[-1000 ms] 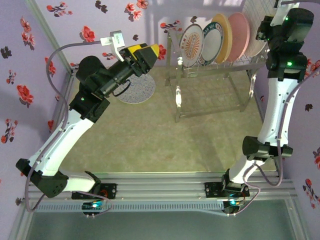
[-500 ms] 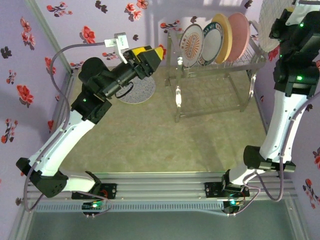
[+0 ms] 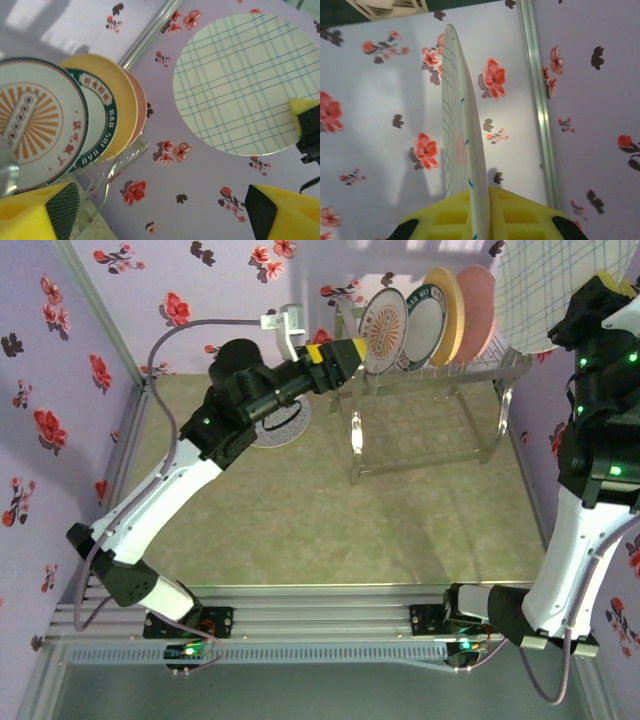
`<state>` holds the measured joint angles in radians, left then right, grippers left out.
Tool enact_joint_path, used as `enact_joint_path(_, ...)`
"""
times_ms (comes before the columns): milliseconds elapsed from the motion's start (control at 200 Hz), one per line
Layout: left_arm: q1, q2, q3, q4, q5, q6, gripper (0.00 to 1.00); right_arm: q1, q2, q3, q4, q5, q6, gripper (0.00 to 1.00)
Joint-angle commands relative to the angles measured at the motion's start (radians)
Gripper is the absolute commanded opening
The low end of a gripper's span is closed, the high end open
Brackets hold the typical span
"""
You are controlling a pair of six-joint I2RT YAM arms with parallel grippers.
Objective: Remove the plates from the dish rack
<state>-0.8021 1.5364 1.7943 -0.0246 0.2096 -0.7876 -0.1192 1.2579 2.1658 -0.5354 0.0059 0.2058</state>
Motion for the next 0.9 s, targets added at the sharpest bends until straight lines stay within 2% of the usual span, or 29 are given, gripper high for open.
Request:
enact_joint_path(0, -0.024, 0.048, 0.076, -0.014, 0.017, -0.049, 0.87, 0.007, -0.037, -0.040, 0.110, -0.101, 0.203, 0.00)
enact_joint_path(130, -0.032, 0.115, 0.140, -0.015, 0.044, -0.106, 0.85, 0.007, -0.062, -0.111, 0.141, -0.218, 0.359, 0.00)
enact_joint_path(315, -0.034, 0.185, 0.202, -0.038, 0.074, -0.202, 0.83, 0.010, -0.072, -0.230, 0.275, -0.390, 0.558, 0.00)
enact_joint_path(640, -0.028, 0.216, 0.217, -0.033, 0.067, -0.248, 0.79, 0.109, -0.048, -0.284, 0.271, -0.461, 0.607, 0.00)
enact_joint_path(760, -0.021, 0.217, 0.217, -0.033, 0.065, -0.256, 0.71, 0.153, -0.040, -0.296, 0.264, -0.460, 0.605, 0.00)
enact_joint_path(895, -0.018, 0.212, 0.213, -0.042, 0.060, -0.258, 0.54, 0.179, -0.038, -0.321, 0.268, -0.451, 0.605, 0.00)
